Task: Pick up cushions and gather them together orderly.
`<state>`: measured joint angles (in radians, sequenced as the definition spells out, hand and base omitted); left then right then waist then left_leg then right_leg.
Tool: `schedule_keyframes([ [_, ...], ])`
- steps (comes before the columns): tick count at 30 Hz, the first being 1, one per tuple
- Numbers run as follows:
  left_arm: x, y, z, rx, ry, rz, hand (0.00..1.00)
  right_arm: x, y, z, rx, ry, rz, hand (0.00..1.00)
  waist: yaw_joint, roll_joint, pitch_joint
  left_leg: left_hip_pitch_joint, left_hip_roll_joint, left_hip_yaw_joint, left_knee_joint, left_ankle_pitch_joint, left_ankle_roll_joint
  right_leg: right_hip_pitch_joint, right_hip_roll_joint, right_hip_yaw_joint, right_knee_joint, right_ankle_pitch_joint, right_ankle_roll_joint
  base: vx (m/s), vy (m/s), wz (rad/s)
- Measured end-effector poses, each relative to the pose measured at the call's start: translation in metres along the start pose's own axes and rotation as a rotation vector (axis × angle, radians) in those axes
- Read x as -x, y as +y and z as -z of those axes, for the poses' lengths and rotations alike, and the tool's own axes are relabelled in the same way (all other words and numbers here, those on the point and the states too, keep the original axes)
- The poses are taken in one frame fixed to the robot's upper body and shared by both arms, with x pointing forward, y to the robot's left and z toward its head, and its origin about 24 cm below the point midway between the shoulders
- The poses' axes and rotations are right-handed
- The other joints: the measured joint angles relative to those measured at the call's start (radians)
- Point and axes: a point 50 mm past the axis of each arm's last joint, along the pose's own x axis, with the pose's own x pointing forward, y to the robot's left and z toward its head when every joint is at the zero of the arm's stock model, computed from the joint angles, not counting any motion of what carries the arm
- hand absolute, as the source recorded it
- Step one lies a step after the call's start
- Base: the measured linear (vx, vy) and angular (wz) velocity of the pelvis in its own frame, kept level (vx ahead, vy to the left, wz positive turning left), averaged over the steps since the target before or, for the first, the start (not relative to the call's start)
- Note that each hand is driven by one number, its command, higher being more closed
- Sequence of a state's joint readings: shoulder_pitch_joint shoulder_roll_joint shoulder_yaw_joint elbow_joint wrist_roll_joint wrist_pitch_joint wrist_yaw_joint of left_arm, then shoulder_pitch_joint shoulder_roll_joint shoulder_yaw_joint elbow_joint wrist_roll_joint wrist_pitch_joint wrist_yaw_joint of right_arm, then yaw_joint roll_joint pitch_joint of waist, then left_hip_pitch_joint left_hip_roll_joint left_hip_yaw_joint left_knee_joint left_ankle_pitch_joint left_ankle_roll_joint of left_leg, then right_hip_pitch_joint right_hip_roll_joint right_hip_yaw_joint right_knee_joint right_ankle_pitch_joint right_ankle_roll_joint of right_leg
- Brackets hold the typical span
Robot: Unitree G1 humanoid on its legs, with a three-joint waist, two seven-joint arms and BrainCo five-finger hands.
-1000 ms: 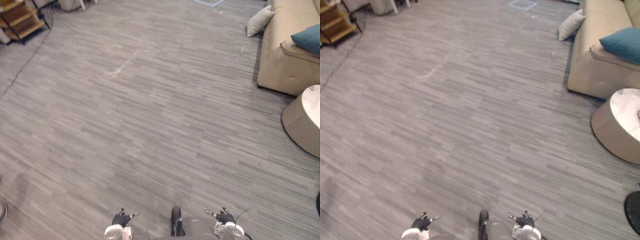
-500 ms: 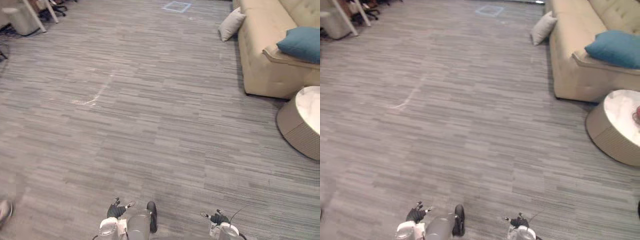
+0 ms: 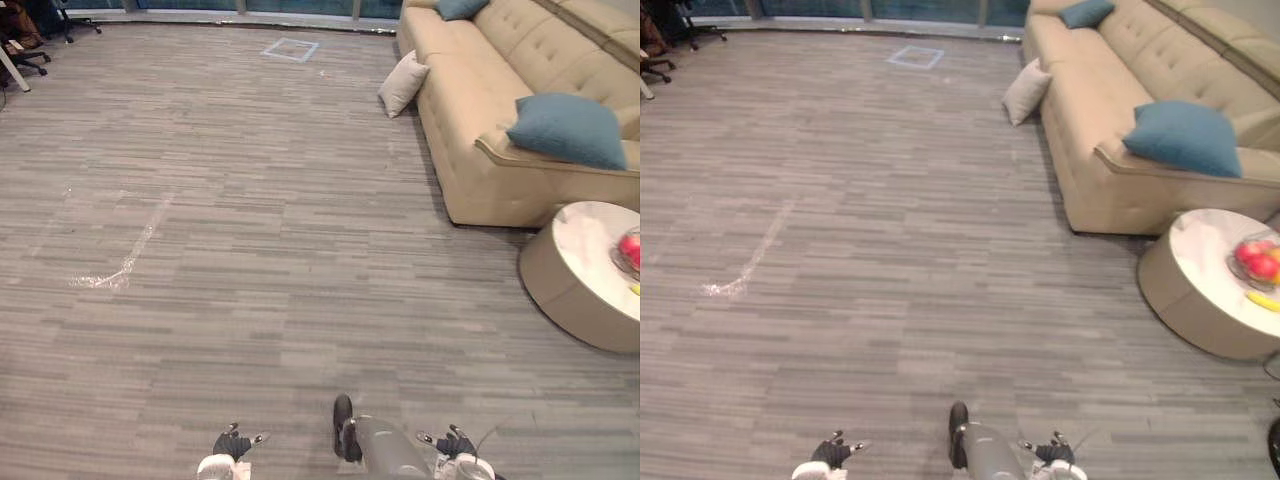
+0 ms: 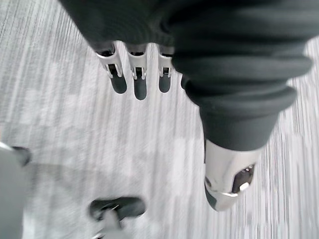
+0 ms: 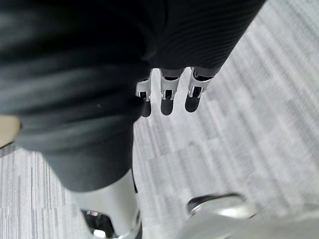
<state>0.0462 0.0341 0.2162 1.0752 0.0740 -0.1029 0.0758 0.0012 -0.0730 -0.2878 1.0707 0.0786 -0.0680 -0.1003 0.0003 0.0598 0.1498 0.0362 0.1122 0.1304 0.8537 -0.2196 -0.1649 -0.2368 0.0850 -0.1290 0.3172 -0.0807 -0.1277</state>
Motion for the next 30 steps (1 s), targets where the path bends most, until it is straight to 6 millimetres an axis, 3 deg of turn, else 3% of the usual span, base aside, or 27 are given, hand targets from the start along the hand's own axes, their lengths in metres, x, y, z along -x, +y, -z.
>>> schedule_keyframes([
  [1, 0.0, -0.002, -0.005, 0.018, -0.024, -0.002, 0.0, 0.001, 0.007, 0.002, 0.004, 0.007, -0.018, 0.0, 0.01, 0.01, 0.009, -0.081, 0.054, 0.024, 0.181, -0.024, 0.045, 0.098, 0.019, 0.005, -0.035, -0.031, -0.006, 0.64, 0.033, -0.01],
  [3, 0.0, -0.002, -0.012, 0.014, -0.058, 0.0, 0.0, 0.001, 0.014, 0.001, 0.005, 0.0, -0.037, 0.0, 0.04, -0.007, 0.013, -0.164, 0.071, 0.055, 0.217, -0.059, 0.094, 0.227, 0.016, 0.037, -0.099, -0.062, -0.006, 0.61, 0.056, -0.23],
  [4, 0.0, -0.002, -0.016, 0.021, -0.08, 0.001, 0.0, 0.002, 0.017, -0.003, -0.002, -0.016, -0.046, 0.0, 0.063, -0.028, 0.01, -0.23, 0.066, 0.08, 0.14, -0.085, 0.127, 0.297, 0.0, 0.069, -0.154, -0.07, 0.005, 0.57, 0.09, -0.5],
  [6, 0.001, -0.002, -0.02, 0.029, -0.108, 0.001, 0.0, 0.0, 0.024, -0.014, -0.005, -0.046, -0.061, 0.0, 0.068, -0.035, 0.007, -0.317, 0.032, 0.087, -0.075, -0.095, 0.138, 0.364, -0.035, 0.103, -0.203, -0.093, 0.029, 0.57, 0.145, -0.43],
  [7, 0.001, -0.003, -0.021, 0.031, -0.113, 0.004, 0.0, -0.001, 0.024, -0.018, -0.004, -0.054, -0.062, 0.0, 0.07, -0.035, 0.006, -0.34, 0.006, 0.077, -0.231, -0.07, 0.125, 0.376, -0.057, 0.118, -0.216, -0.114, 0.04, 0.52, 0.211, -0.48],
  [8, 0.001, -0.006, -0.021, 0.038, -0.115, 0.01, 0.0, -0.002, 0.024, -0.019, 0.0, -0.056, -0.063, 0.0, 0.08, -0.019, 0.007, -0.36, -0.008, 0.062, -0.461, 0.008, 0.082, 0.401, -0.075, 0.149, -0.232, -0.146, 0.056, 0.51, 0.266, -0.64],
  [9, 0.001, -0.01, -0.022, 0.035, -0.116, 0.02, 0.0, -0.002, 0.021, -0.017, 0.026, -0.048, -0.056, 0.0, 0.093, 0.005, -0.001, -0.404, 0.009, 0.05, -0.549, 0.113, 0.047, 0.432, -0.081, 0.179, -0.257, -0.168, 0.077, 0.55, 0.307, -0.68],
  [10, 0.001, -0.01, -0.022, 0.033, -0.12, 0.022, 0.0, -0.003, 0.016, -0.015, 0.052, -0.033, -0.046, 0.0, 0.106, 0.01, -0.005, -0.413, 0.015, 0.058, -0.542, 0.188, 0.046, 0.454, -0.094, 0.199, -0.269, -0.186, 0.086, 0.68, 0.371, -0.54],
  [11, 0.001, -0.008, -0.025, 0.031, -0.127, 0.017, 0.0, -0.003, 0.02, -0.012, 0.056, -0.014, -0.053, 0.0, 0.113, -0.001, -0.014, -0.409, -0.015, 0.081, -0.502, 0.2, 0.125, 0.485, -0.133, 0.213, -0.281, -0.189, 0.105, 0.75, 0.385, -0.38],
  [12, 0.0, -0.006, -0.027, 0.034, -0.133, 0.013, 0.0, -0.002, 0.022, -0.008, 0.053, 0.001, -0.06, 0.0, 0.107, -0.015, -0.011, -0.41, -0.017, 0.105, -0.453, 0.168, 0.164, 0.494, -0.152, 0.235, -0.282, -0.156, 0.114, 0.88, 0.467, -0.37],
  [13, -0.001, -0.002, -0.027, 0.031, -0.134, 0.002, 0.0, -0.001, 0.025, -0.006, 0.05, 0.007, -0.067, 0.0, 0.113, -0.021, -0.015, -0.409, -0.013, 0.121, -0.389, 0.136, 0.21, 0.486, -0.162, 0.27, -0.232, -0.11, 0.135, 0.69, 0.373, -0.32],
  [15, -0.001, 0.003, -0.022, 0.022, -0.118, -0.008, 0.0, 0.0, 0.027, -0.001, 0.056, 0.017, -0.073, 0.0, 0.116, -0.045, -0.027, -0.335, -0.035, 0.16, -0.438, 0.113, 0.232, 0.415, -0.172, 0.307, -0.038, -0.076, 0.195, 0.59, 0.34, -0.41],
  [17, -0.001, 0.007, -0.018, 0.014, -0.092, -0.02, 0.0, 0.0, 0.028, -0.001, 0.085, 0.011, -0.076, 0.0, 0.11, -0.052, -0.02, -0.192, -0.076, 0.161, -0.565, 0.055, 0.221, 0.278, -0.176, 0.291, 0.299, -0.013, 0.346, 0.54, 0.276, -0.36],
  [18, -0.002, 0.01, -0.015, -0.005, -0.071, -0.025, 0.0, 0.001, 0.027, 0.003, 0.092, 0.02, -0.077, 0.0, 0.087, -0.062, -0.012, -0.116, -0.099, 0.161, -0.598, 0.037, 0.23, 0.196, -0.202, 0.244, 0.502, -0.04, 0.326, 0.59, 0.225, -0.13],
  [19, -0.002, 0.013, -0.011, -0.015, -0.053, -0.031, 0.0, 0.002, 0.023, 0.003, 0.097, 0.011, -0.07, 0.0, 0.085, -0.062, -0.005, -0.005, -0.122, 0.167, -0.659, 0.027, 0.232, 0.128, -0.235, 0.164, 0.61, -0.112, 0.238, 0.58, 0.192, -0.05],
  [21, -0.001, 0.015, -0.005, -0.017, -0.032, -0.036, 0.0, 0.002, 0.019, 0.004, 0.116, 0.001, -0.067, 0.0, 0.071, -0.049, 0.003, 0.103, -0.122, 0.184, -0.718, 0.021, 0.238, 0.067, -0.233, 0.081, 0.574, -0.178, 0.185, 0.45, 0.111, -0.13],
  [23, -0.001, 0.014, -0.006, -0.018, -0.035, -0.034, 0.0, 0.001, 0.021, -0.001, 0.118, -0.017, -0.073, 0.0, 0.052, -0.047, 0.002, 0.162, -0.105, 0.18, -0.745, -0.018, 0.238, -0.012, -0.188, 0.031, 0.462, -0.198, 0.177, 0.43, 0.027, 0.02],
  [24, -0.002, 0.011, -0.009, -0.036, -0.041, -0.023, 0.0, 0.001, 0.022, -0.003, 0.117, -0.022, -0.075, 0.0, 0.047, -0.053, 0.007, 0.183, -0.091, 0.177, -0.746, -0.053, 0.226, -0.066, -0.147, 0.017, 0.333, -0.179, 0.182, 0.54, -0.034, 0.13],
  [26, -0.003, 0.008, -0.011, -0.063, -0.038, -0.008, 0.0, 0.001, 0.023, -0.005, 0.108, -0.03, -0.078, 0.0, 0.031, -0.08, 0.019, 0.225, -0.095, 0.158, -0.765, -0.08, 0.21, -0.107, -0.116, -0.01, 0.001, -0.025, 0.204, 0.48, -0.072, 0.27],
  [27, -0.004, 0.011, -0.012, -0.098, -0.036, -0.007, 0.0, 0.001, 0.024, -0.005, 0.102, -0.028, -0.081, 0.0, 0.015, -0.117, 0.022, 0.256, -0.13, 0.128, -0.794, -0.089, 0.205, -0.133, -0.126, -0.005, -0.111, 0.075, 0.22, 0.52, -0.112, 0.61],
  [28, -0.003, 0.006, -0.007, -0.125, -0.014, 0.016, 0.0, 0.0, 0.019, -0.006, 0.093, -0.03, -0.061, 0.0, -0.006, -0.108, 0.019, 0.295, -0.124, 0.095, -0.82, -0.099, 0.2, -0.143, -0.117, 0.017, -0.062, 0.178, 0.166, 0.55, -0.119, 0.58],
  [29, -0.002, 0.003, -0.002, -0.124, -0.002, 0.022, 0.0, 0.0, 0.016, -0.004, 0.091, -0.026, -0.05, 0.0, -0.009, -0.096, 0.014, 0.319, -0.11, 0.067, -0.815, -0.097, 0.203, -0.145, -0.093, 0.033, -0.021, 0.17, 0.117, 0.6, -0.14, 0.34],
  [30, -0.002, 0.0, -0.002, -0.107, -0.002, 0.026, 0.0, 0.0, 0.01, -0.005, 0.081, -0.023, -0.032, 0.0, -0.003, -0.07, 0.01, 0.307, -0.08, 0.03, -0.755, -0.097, 0.202, -0.147, -0.082, 0.027, 0.034, 0.118, 0.085, 0.49, -0.126, 0.01],
])
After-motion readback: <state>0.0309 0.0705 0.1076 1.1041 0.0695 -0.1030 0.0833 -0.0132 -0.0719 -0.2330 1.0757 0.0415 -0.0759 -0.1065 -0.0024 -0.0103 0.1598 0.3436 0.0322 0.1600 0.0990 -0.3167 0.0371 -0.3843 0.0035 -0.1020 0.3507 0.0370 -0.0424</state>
